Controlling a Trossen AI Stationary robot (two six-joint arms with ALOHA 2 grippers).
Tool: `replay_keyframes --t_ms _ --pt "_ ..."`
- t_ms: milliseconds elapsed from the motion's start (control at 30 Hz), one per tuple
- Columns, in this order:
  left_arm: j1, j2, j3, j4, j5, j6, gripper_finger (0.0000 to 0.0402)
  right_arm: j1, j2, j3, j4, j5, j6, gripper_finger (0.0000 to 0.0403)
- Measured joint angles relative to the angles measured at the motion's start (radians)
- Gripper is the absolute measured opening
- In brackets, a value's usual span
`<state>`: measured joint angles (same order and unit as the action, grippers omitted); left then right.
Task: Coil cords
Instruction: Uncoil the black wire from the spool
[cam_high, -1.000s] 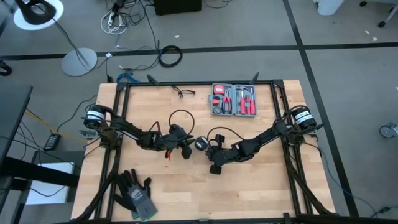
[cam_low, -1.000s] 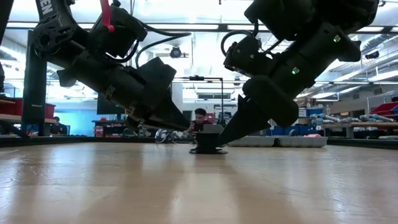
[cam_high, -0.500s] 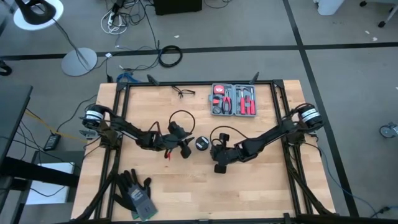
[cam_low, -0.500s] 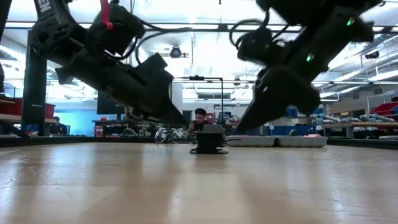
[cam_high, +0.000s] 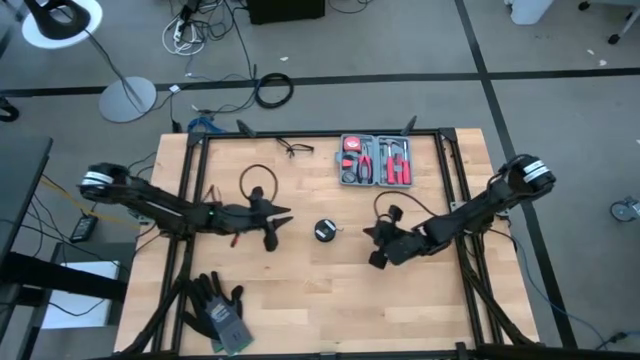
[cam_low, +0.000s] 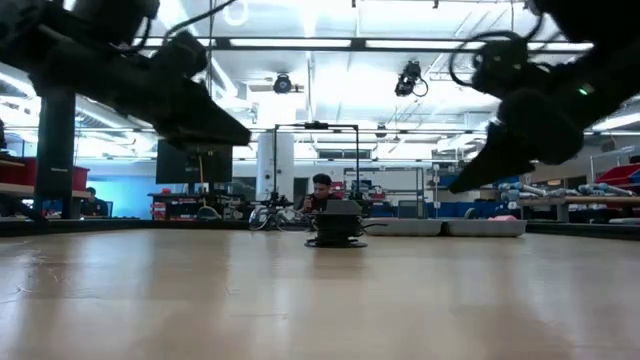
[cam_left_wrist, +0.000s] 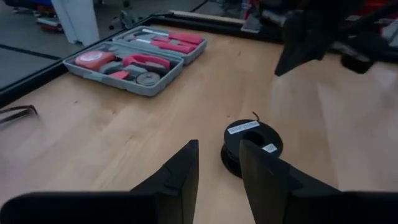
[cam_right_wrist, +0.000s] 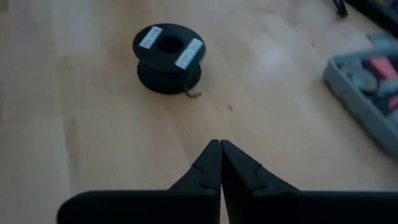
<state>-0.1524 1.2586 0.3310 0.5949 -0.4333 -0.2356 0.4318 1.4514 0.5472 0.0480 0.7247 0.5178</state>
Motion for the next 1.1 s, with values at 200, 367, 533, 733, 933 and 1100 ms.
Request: replay_keyframes --t_ms 200,367,533,733,933,1100 --pt "0.0 -0.195 -0.043 -0.124 0.114 0.03 0.012 0.007 -0.044 -0.148 0.248 0.017 0.037 0.0011" --pt "0.0 -0.276 -0.043 -0.218 0.262 0.131 0.012 0.005 -0.044 -0.193 0.363 0.016 -0.052 0.0008" --pt "0.0 -0.283 -0.043 -0.231 0.268 0.152 0.012 0.005 -0.044 -0.194 0.363 0.016 -0.109 0.0005" --pt "0.0 -0.278 -0.043 -0.219 0.267 0.149 0.012 0.005 -0.044 -0.194 0.371 0.016 -0.12 0.0008" --pt "0.0 -0.278 -0.043 -0.219 0.267 0.147 0.012 0.005 -0.043 -0.194 0.371 0.015 -0.12 0.0006" --pt "0.0 -0.277 -0.043 -0.219 0.266 0.146 0.012 0.005 -0.043 -0.194 0.371 0.015 -0.12 0.0006"
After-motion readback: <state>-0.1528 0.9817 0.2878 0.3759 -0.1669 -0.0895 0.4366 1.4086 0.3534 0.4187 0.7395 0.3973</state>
